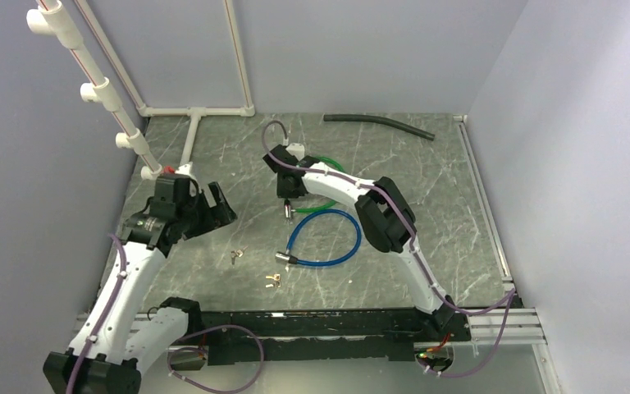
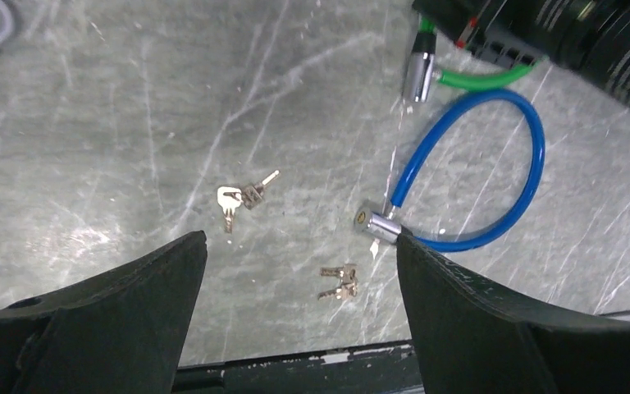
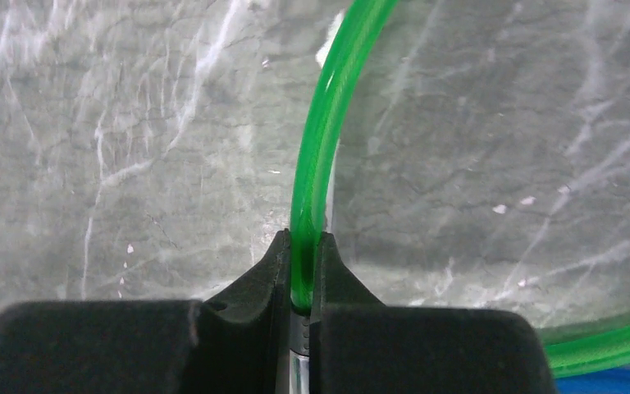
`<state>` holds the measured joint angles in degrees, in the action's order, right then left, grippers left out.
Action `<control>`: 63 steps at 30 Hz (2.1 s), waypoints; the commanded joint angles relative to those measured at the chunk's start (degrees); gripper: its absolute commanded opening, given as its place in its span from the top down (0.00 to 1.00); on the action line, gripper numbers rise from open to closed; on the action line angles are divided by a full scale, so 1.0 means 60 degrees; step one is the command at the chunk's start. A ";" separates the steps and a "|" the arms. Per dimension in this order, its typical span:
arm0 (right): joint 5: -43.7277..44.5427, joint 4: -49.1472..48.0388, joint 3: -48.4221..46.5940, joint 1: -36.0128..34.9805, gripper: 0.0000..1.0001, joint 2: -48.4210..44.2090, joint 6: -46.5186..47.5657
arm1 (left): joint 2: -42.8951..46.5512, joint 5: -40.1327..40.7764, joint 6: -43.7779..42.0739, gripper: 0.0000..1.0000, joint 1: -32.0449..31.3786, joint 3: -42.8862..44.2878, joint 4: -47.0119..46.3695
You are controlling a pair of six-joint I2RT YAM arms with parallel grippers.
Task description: Unlock with the key
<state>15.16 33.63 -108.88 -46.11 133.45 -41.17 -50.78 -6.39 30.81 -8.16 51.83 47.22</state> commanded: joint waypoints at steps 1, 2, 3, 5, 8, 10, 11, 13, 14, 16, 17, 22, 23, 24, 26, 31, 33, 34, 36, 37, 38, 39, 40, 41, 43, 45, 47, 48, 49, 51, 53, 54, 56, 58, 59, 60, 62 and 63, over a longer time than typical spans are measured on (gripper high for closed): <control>0.0793 0.0144 0.0362 0.0221 1.00 -0.1033 -0.1644 | 0.0330 0.1036 0.1306 0.11 -0.1137 -0.0581 -0.0551; 0.0730 -0.0054 0.0636 0.0277 1.00 -0.1270 -0.1761 | 0.0403 0.1357 0.1431 0.13 -0.1347 -0.0785 -0.0723; 0.0622 -0.0284 0.0949 0.0348 1.00 -0.1467 -0.1823 | 0.0420 0.1543 0.1558 0.15 -0.1549 -0.0945 -0.0819; 0.0425 -0.0789 0.1662 0.0483 1.00 -0.1808 -0.1825 | 0.0356 0.1946 0.1728 0.19 -0.1955 -0.1243 -0.0978; 0.0301 -0.1057 0.2093 0.0657 1.00 -0.2079 -0.1732 | -0.0066 0.2486 0.1843 0.22 -0.2518 -0.1603 -0.1175; 0.0393 -0.0990 0.2206 0.0697 1.00 -0.2135 -0.1650 | -0.0428 0.2736 0.1887 0.24 -0.2764 -0.1697 -0.1248; 0.0464 -0.0990 0.2264 0.0697 1.00 -0.2143 -0.1562 | -0.0616 0.2825 0.1930 0.24 -0.2808 -0.1720 -0.1238; 0.0603 -0.0962 0.2355 0.0713 1.00 -0.2120 -0.1357 | -0.0986 0.3036 0.2041 0.25 -0.2829 -0.1703 -0.1215; 0.0615 -0.0972 0.2420 0.0719 1.00 -0.2084 -0.1245 | -0.1156 0.3097 0.2094 0.25 -0.2829 -0.1717 -0.1238; 0.0235 -0.1035 0.2580 0.0815 1.00 -0.1995 -0.1022 | -0.1377 0.3200 0.2213 0.27 -0.2829 -0.1801 -0.1365; -0.0130 -0.1195 0.2710 0.0900 0.93 -0.1933 -0.0868 | -0.1454 0.3224 0.2252 0.28 -0.2829 -0.1855 -0.1434; -0.0585 -0.1593 0.3325 0.1061 0.71 -0.1945 -0.0446 | -0.1866 0.3138 0.2347 0.36 -0.2829 -0.1974 -0.1670; -0.0572 -0.1617 0.3392 0.1063 0.68 -0.2009 -0.0356 | -0.1957 0.3110 0.2369 0.41 -0.2829 -0.1974 -0.1663; -0.0531 -0.1604 0.3445 0.1063 0.63 -0.2090 -0.0265 | -0.2043 0.3165 0.2496 0.46 -0.2825 -0.1961 -0.1596; -0.0429 -0.1638 0.3576 0.1063 0.57 -0.2340 -0.0036 | -0.2171 0.3326 0.2658 0.49 -0.2828 -0.1958 -0.1467; -0.0253 -0.2369 0.4412 0.1051 0.40 -0.3368 0.0857 | -0.2161 0.3668 0.2758 0.51 -0.2815 -0.2302 -0.1948; -0.0268 -0.2838 0.4882 0.1049 0.40 -0.3871 0.1066 | -0.2270 0.4078 0.3284 0.52 -0.2814 -0.2239 -0.1607; -0.0323 -0.3030 0.5070 0.1036 0.40 -0.4088 0.1129 | -0.2265 0.4223 0.3764 0.51 -0.2814 -0.2232 -0.1400; -0.0360 -0.3115 0.5272 0.0989 0.39 -0.4365 0.1145 | -0.2173 0.4104 0.4398 0.52 -0.2814 -0.2338 -0.1396; -0.0333 -0.3072 0.5329 0.0959 0.39 -0.4450 0.1128 | -0.2134 0.4023 0.4796 0.52 -0.2814 -0.2417 -0.1432; -0.0333 -0.3019 0.5386 0.0928 0.39 -0.4517 0.1132 | -0.2133 0.3953 0.4947 0.52 -0.2814 -0.2474 -0.1490; -0.0309 -0.2989 0.5463 0.0907 0.39 -0.4607 0.1113 | -0.2210 0.3884 0.5103 0.52 -0.2814 -0.2522 -0.1585; -0.0312 -0.3002 0.5564 0.0896 0.39 -0.4646 0.1096 | -0.2351 0.3868 0.5192 0.52 -0.2814 -0.2498 -0.1617; -0.0343 -0.3042 0.5664 0.0889 0.39 -0.4705 0.1091 | -0.2499 0.3849 0.5244 0.52 -0.2814 -0.2462 -0.1641; -0.0429 -0.3083 0.5855 0.0875 0.39 -0.4789 0.1076 | -0.2818 0.3758 0.5296 0.57 -0.2814 -0.2430 -0.1792; -0.0566 -0.3092 0.5912 0.0860 0.39 -0.4784 0.1123 | -0.3035 0.3680 0.5364 0.61 -0.2814 -0.2474 -0.2056; -0.0653 -0.2992 0.5856 0.0846 0.39 -0.4734 0.1172 | -0.3208 0.3638 0.5379 0.62 -0.2814 -0.2554 -0.2306; -0.0695 -0.2936 0.5833 0.0833 0.39 -0.4712 0.1197 | -0.3273 0.3637 0.5392 0.64 -0.2811 -0.2573 -0.2354; -0.0774 -0.2911 0.5828 0.0822 0.40 -0.4708 0.1226 | -0.3334 0.3658 0.5396 0.66 -0.2814 -0.2563 -0.2369; -0.0884 -0.2929 0.5862 0.0804 0.40 -0.4727 0.1264 | -0.3473 0.3734 0.5398 0.66 -0.2814 -0.2519 -0.2270; -0.0988 -0.2977 0.5919 0.0786 0.41 -0.4758 0.1294 | -0.3555 0.3808 0.5396 0.67 -0.2814 -0.2522 -0.2239; -0.1032 -0.2993 0.5940 0.0778 0.41 -0.4772 0.1295 | -0.3572 0.3825 0.5397 0.68 -0.2807 -0.2579 -0.2307; -0.1120 -0.3011 0.5959 0.0757 0.41 -0.4780 0.1313 | -0.3573 0.3745 0.5355 0.68 -0.2814 -0.2725 -0.2543; -0.1208 -0.3014 0.5959 0.0729 0.41 -0.4786 0.1335 | -0.3643 0.3745 0.5400 0.72 -0.2814 -0.2795 -0.2600; -0.1257 -0.3032 0.5959 0.0708 0.42 -0.4814 0.1369 | -0.3712 0.3784 0.5424 0.75 -0.2814 -0.2804 -0.2597; -0.1342 -0.3111 0.6001 0.0688 0.43 -0.4876 0.1423 | -0.3781 0.3841 0.5419 0.81 -0.2814 -0.2808 -0.2591; -0.1731 -0.3464 0.6196 0.0634 0.43 -0.5061 0.1627 | -0.3864 0.3938 0.5349 1.00 -0.2814 -0.2837 -0.2692; -0.2050 -0.3803 0.6486 0.0618 0.43 -0.5185 0.1717 | -0.3869 0.3910 0.5236 1.00 -0.2814 -0.2856 -0.2846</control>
<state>7.73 16.08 -72.95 -41.69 105.89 -33.39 -72.62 15.94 62.41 -24.95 35.53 32.45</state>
